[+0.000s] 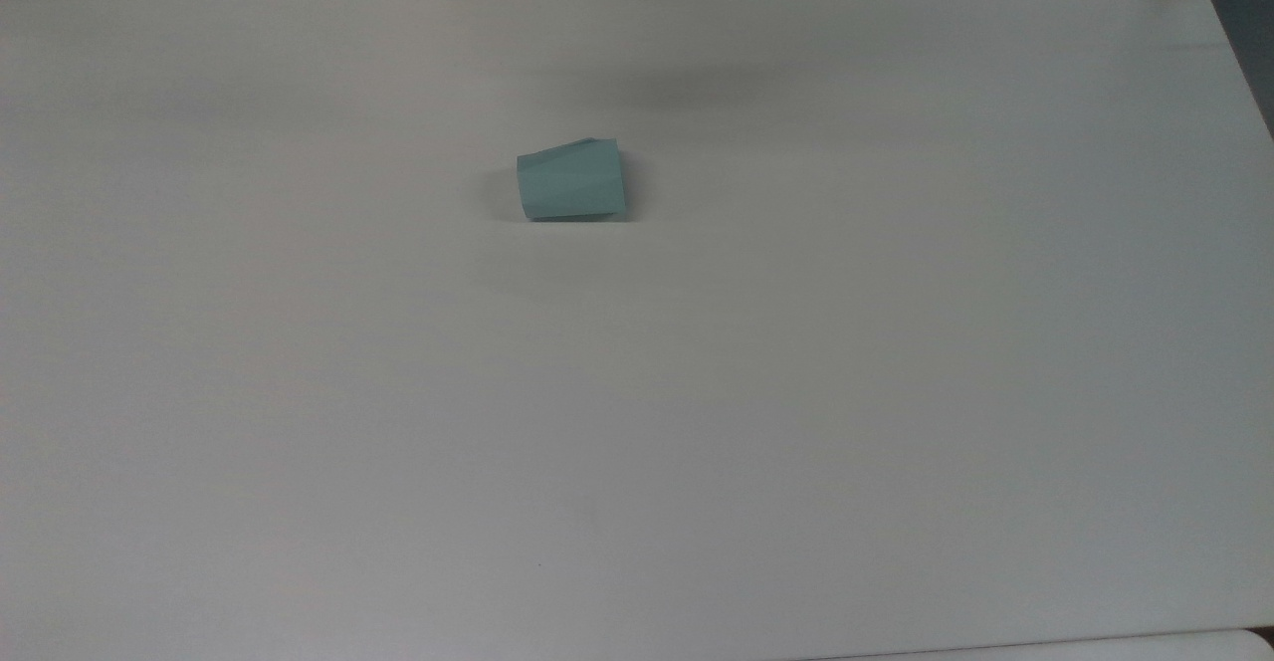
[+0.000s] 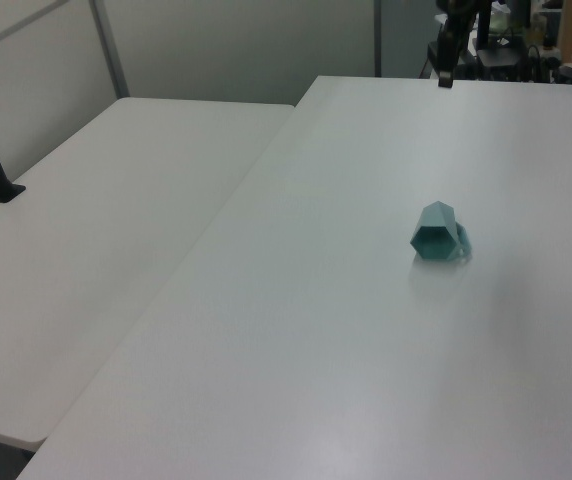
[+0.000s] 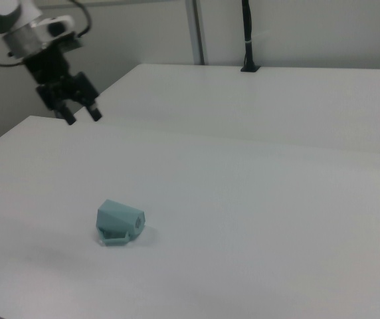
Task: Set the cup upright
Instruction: 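Move the gripper down toward the rim of the teal cup, then close the gripper on the rim of the lying teal cup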
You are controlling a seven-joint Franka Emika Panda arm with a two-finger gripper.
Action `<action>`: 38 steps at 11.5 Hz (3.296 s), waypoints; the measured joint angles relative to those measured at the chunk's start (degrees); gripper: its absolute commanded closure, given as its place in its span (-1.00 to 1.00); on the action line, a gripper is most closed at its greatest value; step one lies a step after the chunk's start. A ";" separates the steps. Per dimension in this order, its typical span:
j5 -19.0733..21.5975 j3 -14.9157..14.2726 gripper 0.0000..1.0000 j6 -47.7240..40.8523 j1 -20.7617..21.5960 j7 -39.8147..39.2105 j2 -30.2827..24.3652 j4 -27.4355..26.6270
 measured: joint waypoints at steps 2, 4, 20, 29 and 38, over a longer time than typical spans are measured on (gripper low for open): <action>-8.55 5.36 -1.00 -0.15 2.50 7.69 3.21 -0.40; -18.21 7.72 -1.00 -1.57 7.43 14.92 8.43 -1.66; -37.49 7.45 -1.00 -5.03 16.06 37.11 30.72 -8.21; -40.23 7.41 0.22 -4.55 11.49 38.40 33.17 -9.91; -42.25 7.12 1.00 -6.83 11.35 38.33 32.05 -12.10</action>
